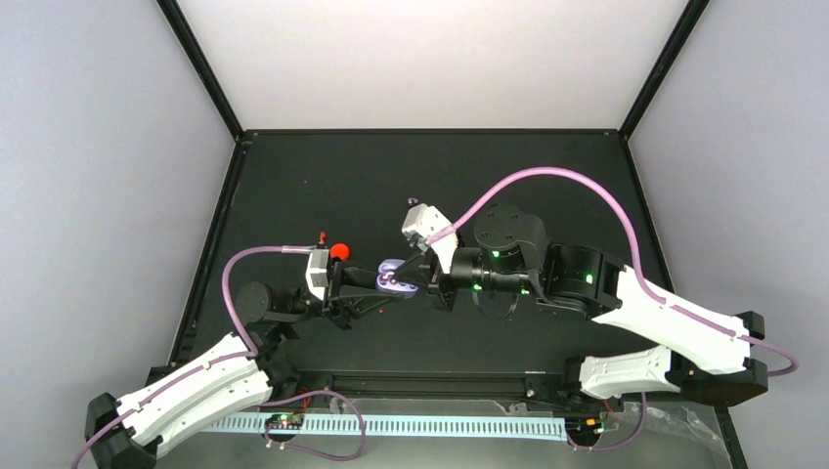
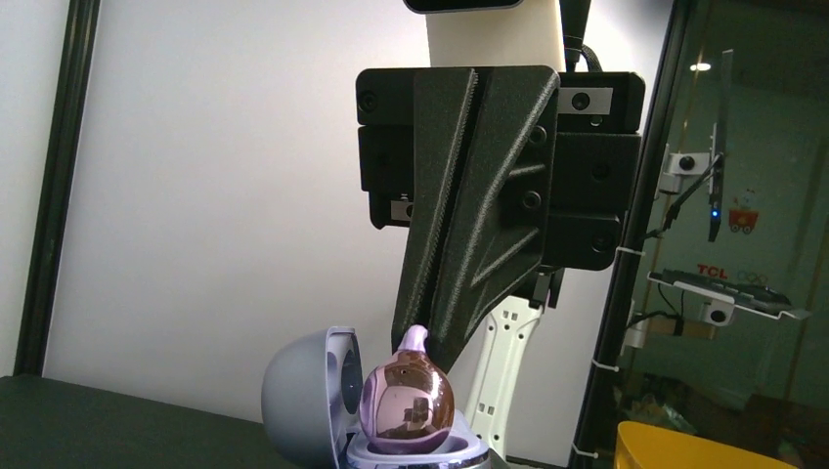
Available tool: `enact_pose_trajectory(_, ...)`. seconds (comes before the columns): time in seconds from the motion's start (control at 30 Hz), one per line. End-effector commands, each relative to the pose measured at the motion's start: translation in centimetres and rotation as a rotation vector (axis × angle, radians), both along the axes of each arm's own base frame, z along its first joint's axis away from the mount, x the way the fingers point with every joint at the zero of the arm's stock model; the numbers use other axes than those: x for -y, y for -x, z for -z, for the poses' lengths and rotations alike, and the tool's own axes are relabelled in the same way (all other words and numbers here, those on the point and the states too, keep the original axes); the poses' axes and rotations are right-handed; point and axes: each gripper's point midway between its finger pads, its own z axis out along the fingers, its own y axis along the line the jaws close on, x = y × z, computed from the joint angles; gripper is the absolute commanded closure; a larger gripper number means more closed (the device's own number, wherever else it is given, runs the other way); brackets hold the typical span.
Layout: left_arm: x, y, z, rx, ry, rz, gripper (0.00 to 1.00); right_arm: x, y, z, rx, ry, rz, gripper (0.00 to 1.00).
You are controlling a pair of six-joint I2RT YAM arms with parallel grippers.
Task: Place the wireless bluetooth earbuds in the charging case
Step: Adjust the earbud with the charging case.
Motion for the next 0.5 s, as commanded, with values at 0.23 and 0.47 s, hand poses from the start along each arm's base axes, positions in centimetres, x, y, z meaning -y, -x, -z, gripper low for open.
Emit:
enact_pose_trajectory(0.23,-0.3,2.0,-2.2,0.132,0.014,0.056,0.99,1.0,0.9,0.5,0.028,0.081,-0.059,0.99)
enact_pose_trajectory(0.47,-0.4,2.6,-2.0,0.193,-0.002,0.056,0.98,1.5,1.5,-1.0,0.027,0.046,-0.076,0.99)
